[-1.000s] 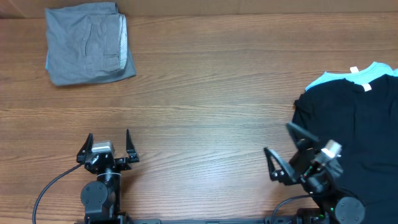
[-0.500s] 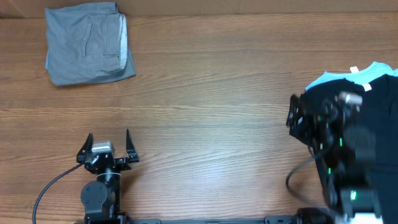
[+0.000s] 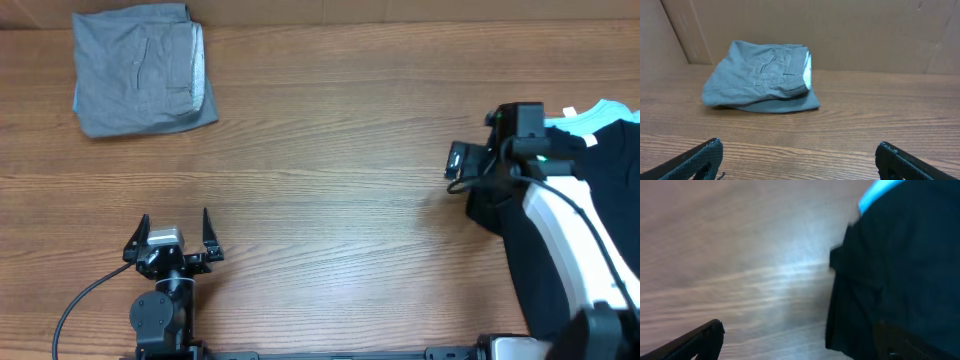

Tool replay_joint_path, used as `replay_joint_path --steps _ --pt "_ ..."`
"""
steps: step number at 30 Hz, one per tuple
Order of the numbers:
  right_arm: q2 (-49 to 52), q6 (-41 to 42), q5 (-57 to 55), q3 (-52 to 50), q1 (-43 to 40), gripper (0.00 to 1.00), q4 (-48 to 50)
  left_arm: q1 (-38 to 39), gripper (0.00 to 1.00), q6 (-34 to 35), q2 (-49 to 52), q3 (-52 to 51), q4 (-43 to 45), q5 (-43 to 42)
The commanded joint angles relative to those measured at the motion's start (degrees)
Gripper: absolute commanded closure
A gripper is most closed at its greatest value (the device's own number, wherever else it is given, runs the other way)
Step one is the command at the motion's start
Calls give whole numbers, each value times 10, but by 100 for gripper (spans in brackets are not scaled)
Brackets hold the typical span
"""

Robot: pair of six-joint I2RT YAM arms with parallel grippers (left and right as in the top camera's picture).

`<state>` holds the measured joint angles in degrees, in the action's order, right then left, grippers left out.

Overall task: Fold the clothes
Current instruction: 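Reach the right gripper to the black t-shirt's collar and grasp it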

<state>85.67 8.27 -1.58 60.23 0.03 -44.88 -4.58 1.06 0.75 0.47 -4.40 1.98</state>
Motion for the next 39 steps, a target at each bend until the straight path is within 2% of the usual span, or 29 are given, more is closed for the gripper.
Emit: replay_joint_path --steps 1,11,15,30,39 --pt "22 -5 -37 15 0 0 -9 1 0 -11 -5 -2 1 1" --pt "38 1 9 -2 -8 0 -32 1 0 -11 -5 -2 1 1" --pt "43 66 6 -17 -19 0 -19 1 0 -11 -5 -2 1 1" --pt "104 68 30 -18 -33 1 -47 1 0 -11 -5 -2 1 1" --pt "148 68 21 -18 -33 14 -39 1 0 -11 -5 -2 1 1"
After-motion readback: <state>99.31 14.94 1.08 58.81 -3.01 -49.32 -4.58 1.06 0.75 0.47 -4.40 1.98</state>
